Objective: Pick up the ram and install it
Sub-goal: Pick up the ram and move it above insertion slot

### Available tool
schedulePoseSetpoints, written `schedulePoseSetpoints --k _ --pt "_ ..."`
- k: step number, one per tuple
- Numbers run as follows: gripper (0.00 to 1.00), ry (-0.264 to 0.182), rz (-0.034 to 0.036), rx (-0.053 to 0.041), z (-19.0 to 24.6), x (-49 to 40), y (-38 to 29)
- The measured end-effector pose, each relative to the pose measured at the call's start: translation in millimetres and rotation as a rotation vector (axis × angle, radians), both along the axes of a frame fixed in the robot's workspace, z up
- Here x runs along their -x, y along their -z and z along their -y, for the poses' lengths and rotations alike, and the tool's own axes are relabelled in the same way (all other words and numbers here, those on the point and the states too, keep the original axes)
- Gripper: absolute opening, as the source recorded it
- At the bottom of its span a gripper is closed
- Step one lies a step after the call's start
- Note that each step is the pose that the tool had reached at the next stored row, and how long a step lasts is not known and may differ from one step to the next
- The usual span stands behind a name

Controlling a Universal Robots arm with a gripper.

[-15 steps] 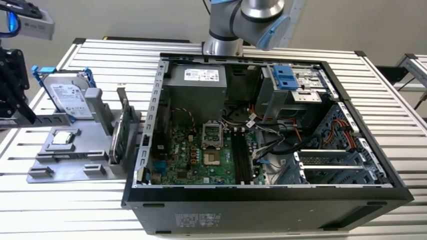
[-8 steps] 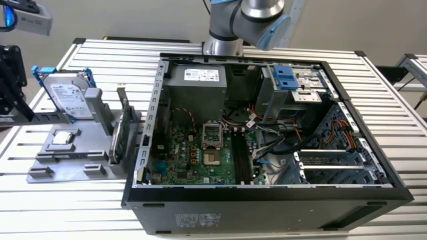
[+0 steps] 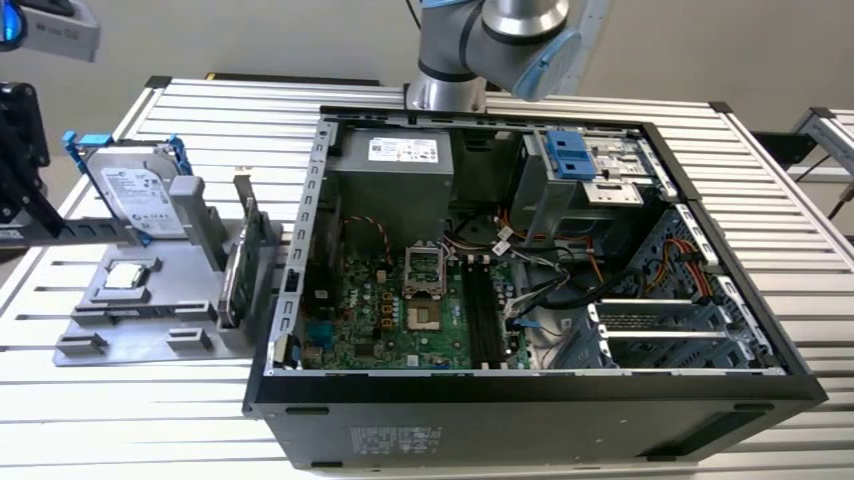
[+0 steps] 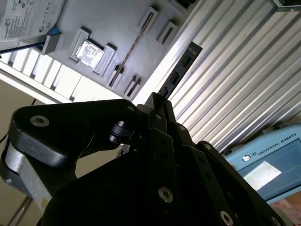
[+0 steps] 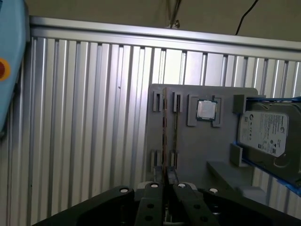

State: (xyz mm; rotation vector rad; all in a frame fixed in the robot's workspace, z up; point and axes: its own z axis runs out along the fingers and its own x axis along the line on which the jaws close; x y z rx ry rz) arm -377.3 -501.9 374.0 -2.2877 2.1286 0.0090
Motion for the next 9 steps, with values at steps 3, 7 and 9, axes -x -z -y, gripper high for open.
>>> schedulePoseSetpoints --k 3,7,9 --pt "0.0 0.0 0.0 0.0 0.0 0.0 -2.1" --pt "0.0 0.0 0.0001 -0.0001 0.0 0.0 -4.6" --pt "0.0 0.0 0.0 0.0 0.0 0.0 -5.8"
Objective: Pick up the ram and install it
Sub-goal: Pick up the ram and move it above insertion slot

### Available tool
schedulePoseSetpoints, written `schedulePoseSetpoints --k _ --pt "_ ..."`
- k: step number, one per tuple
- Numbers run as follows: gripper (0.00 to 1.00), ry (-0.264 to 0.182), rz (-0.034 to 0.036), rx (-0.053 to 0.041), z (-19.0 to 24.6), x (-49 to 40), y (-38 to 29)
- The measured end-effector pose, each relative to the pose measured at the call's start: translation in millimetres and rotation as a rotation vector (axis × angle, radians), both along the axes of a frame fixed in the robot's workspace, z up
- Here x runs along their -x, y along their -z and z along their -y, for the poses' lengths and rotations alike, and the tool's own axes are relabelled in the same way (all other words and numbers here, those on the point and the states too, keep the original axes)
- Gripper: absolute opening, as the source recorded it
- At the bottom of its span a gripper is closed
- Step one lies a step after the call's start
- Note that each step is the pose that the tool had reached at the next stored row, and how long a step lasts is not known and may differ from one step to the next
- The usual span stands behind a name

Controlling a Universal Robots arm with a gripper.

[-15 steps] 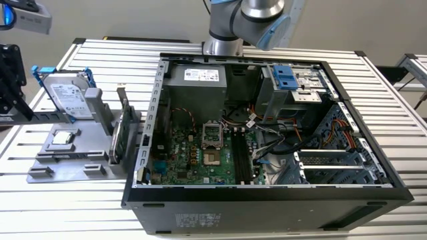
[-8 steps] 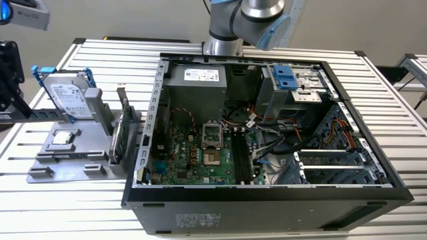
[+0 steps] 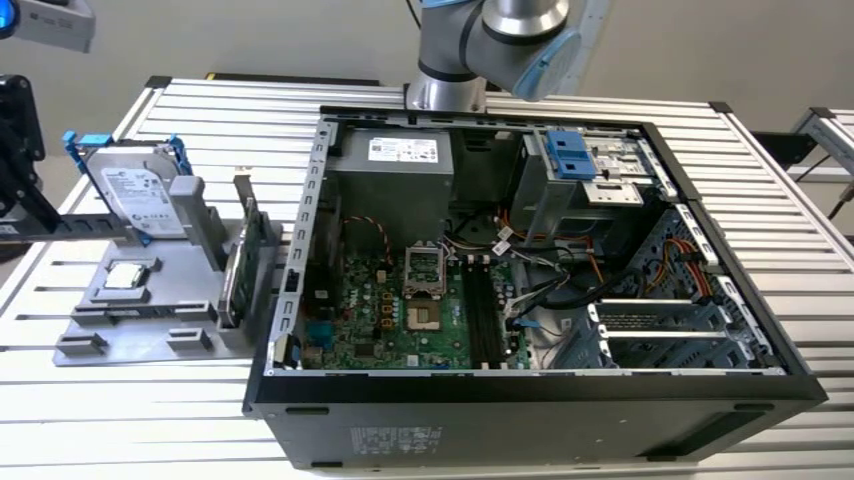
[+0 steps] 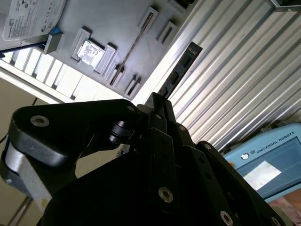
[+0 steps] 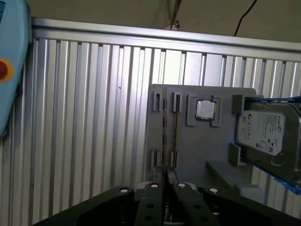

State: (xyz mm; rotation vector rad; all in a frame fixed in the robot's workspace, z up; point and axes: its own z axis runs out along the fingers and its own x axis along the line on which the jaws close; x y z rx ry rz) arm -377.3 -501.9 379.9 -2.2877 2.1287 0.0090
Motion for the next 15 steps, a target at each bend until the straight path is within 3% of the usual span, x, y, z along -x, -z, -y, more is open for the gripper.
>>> schedulePoseSetpoints --k 15 --pt "0.0 0.0 0.0 0.0 0.0 0.0 -8.4"
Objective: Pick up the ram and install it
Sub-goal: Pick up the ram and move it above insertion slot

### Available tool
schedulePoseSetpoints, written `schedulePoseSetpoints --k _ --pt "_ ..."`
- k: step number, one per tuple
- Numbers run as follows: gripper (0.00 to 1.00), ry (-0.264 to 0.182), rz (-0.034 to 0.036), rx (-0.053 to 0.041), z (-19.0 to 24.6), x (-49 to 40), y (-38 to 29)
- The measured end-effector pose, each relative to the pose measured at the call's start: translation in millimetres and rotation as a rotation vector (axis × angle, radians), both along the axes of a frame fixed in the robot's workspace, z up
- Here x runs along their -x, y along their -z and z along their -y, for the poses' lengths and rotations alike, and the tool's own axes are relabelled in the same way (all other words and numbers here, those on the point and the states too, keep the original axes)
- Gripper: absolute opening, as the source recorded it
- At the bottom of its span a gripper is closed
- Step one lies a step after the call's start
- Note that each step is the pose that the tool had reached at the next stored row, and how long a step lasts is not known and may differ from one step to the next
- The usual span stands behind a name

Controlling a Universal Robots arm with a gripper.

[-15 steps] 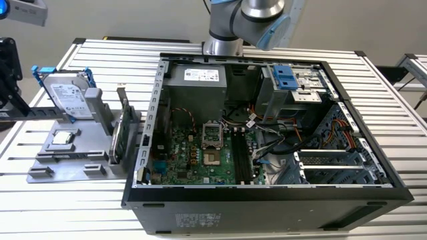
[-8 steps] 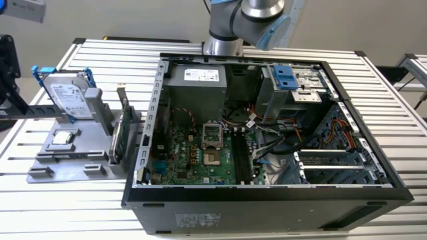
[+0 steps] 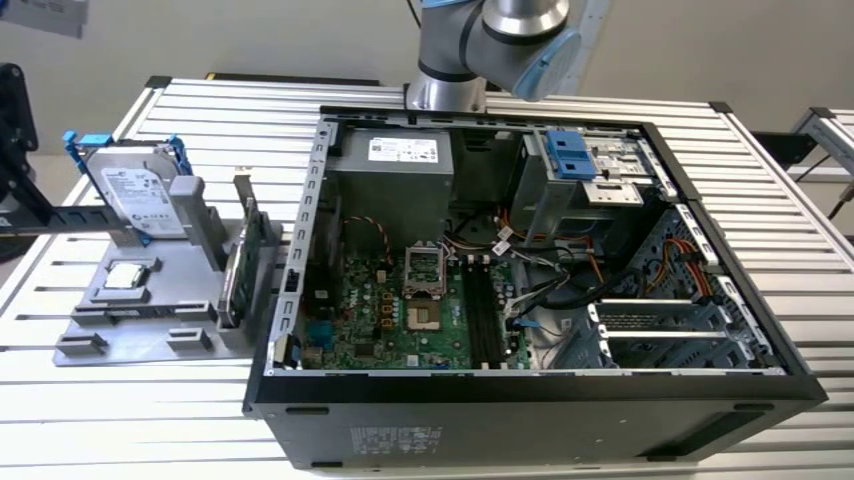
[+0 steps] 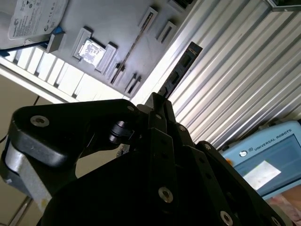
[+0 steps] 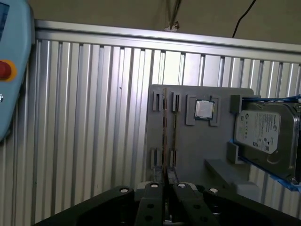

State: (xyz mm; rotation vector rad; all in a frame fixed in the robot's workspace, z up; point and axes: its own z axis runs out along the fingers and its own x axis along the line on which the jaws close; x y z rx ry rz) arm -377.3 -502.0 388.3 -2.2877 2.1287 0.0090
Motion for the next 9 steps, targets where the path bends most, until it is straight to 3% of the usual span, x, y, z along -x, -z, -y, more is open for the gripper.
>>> schedulePoseSetpoints --k 9 --pt "0.0 0.0 0.0001 -0.0001 0.0 0.0 -2.2"
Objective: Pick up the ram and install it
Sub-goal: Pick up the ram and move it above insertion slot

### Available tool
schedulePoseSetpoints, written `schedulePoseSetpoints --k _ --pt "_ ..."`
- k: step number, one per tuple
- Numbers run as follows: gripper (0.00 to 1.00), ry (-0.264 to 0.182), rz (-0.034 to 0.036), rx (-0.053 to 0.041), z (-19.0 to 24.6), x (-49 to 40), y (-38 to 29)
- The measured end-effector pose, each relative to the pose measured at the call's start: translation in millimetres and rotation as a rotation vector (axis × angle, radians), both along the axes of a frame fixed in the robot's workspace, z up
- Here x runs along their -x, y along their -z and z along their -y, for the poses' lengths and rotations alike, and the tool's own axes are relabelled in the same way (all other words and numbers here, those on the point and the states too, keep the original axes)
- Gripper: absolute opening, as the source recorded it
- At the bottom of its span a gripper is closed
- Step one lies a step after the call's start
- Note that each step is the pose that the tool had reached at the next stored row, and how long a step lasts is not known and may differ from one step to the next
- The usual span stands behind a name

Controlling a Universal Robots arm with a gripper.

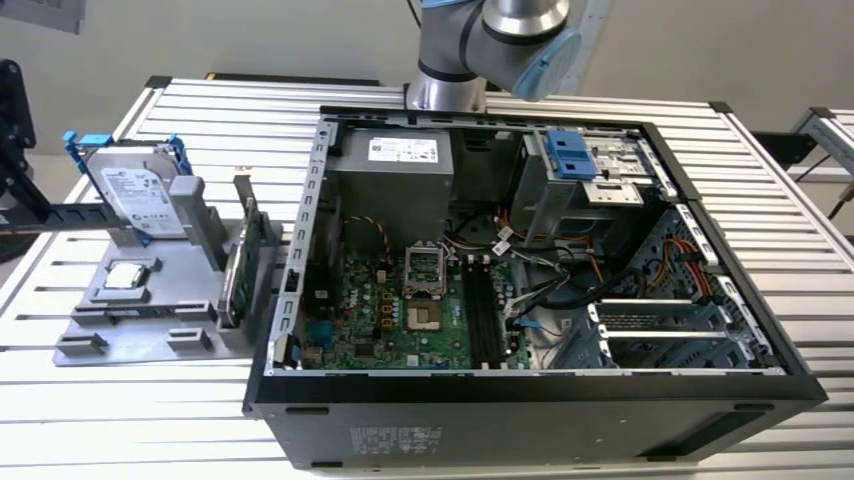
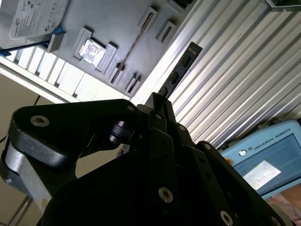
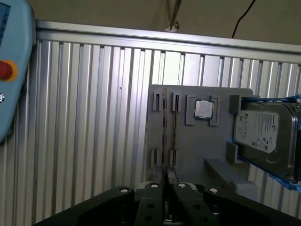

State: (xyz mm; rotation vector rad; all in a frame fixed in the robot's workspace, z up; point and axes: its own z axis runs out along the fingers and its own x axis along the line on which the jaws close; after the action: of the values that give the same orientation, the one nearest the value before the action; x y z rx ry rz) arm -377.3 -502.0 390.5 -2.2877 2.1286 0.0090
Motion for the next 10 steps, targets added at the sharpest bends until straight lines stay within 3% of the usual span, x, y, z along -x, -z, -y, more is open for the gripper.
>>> schedulePoseSetpoints --k 10 --pt "0.0 0.0 0.0 0.0 0.0 0.0 -5.8"
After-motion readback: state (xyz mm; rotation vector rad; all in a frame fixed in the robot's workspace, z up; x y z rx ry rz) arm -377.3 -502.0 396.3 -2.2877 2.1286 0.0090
